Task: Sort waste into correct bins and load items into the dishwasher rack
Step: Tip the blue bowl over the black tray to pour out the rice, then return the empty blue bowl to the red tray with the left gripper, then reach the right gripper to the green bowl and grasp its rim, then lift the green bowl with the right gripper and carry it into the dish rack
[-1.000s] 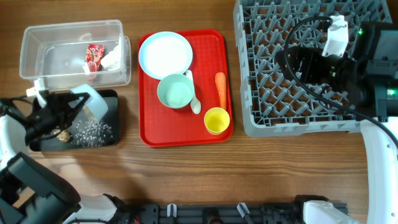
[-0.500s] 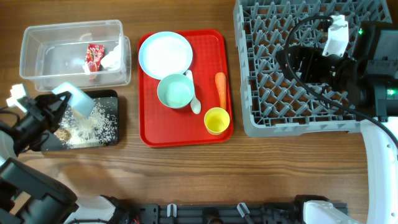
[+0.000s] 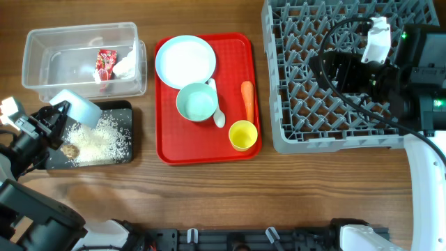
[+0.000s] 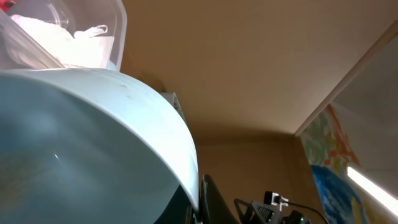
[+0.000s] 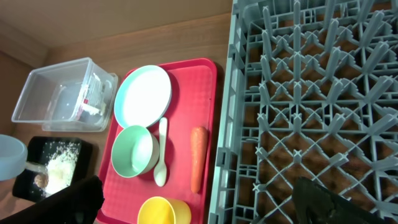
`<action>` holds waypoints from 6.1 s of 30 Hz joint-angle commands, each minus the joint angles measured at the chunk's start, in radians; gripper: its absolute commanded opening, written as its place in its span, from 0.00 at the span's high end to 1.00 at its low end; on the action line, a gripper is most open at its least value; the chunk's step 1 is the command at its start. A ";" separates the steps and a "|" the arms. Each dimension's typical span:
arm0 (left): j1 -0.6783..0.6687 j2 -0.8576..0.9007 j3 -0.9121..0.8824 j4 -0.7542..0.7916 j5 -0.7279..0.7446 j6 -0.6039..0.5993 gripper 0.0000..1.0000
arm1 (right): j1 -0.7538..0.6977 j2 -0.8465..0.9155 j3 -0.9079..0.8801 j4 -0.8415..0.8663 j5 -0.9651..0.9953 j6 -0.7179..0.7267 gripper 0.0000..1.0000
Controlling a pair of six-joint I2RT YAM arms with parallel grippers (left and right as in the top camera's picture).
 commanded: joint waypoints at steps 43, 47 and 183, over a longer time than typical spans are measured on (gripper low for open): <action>-0.975 -0.246 0.074 0.032 -1.199 -0.379 0.96 | 0.003 0.010 0.024 0.029 0.015 0.020 0.00; -1.230 -0.190 0.023 0.064 -1.446 -0.513 0.96 | 0.003 0.010 0.024 0.030 0.015 0.020 0.00; -0.744 -0.217 0.242 0.156 -1.253 -0.691 0.00 | 0.435 0.901 0.204 1.175 1.526 -1.030 0.96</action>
